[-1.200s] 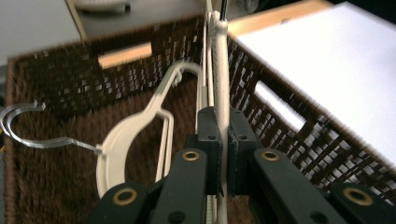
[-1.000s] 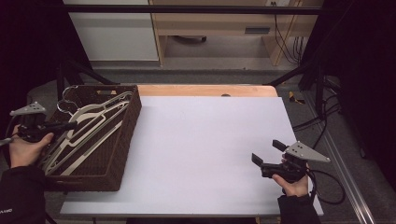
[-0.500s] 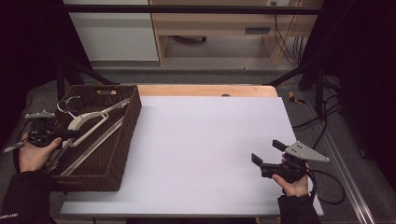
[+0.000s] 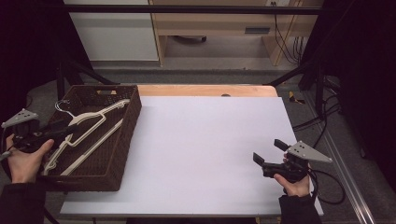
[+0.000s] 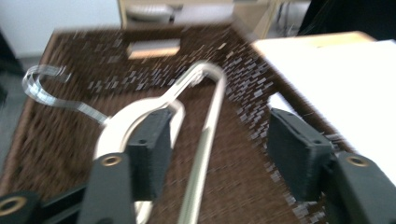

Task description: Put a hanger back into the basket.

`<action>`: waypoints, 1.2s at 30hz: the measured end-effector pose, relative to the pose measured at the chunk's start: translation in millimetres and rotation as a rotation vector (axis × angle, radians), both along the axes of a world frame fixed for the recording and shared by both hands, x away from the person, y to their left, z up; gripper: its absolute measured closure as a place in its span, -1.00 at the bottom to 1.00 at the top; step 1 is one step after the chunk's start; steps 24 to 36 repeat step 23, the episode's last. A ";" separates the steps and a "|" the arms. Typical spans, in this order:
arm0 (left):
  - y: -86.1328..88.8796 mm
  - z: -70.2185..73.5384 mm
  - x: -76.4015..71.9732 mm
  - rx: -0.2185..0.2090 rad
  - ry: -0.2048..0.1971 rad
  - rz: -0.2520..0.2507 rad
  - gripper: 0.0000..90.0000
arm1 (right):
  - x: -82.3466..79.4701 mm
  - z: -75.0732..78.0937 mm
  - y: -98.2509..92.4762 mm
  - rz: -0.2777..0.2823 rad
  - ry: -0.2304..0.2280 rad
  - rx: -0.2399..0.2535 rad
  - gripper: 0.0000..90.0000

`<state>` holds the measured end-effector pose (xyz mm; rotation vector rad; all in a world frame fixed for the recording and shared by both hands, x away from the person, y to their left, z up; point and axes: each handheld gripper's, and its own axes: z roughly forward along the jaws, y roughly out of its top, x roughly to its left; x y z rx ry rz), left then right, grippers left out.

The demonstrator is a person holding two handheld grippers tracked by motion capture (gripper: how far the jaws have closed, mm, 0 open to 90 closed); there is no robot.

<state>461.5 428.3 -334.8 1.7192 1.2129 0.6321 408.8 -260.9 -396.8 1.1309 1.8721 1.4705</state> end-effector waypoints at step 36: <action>-118.2 -17.7 -53.8 -0.010 -0.188 -0.236 -0.98 | -4.0 2.5 -3.5 0.023 -0.016 0.023 -0.95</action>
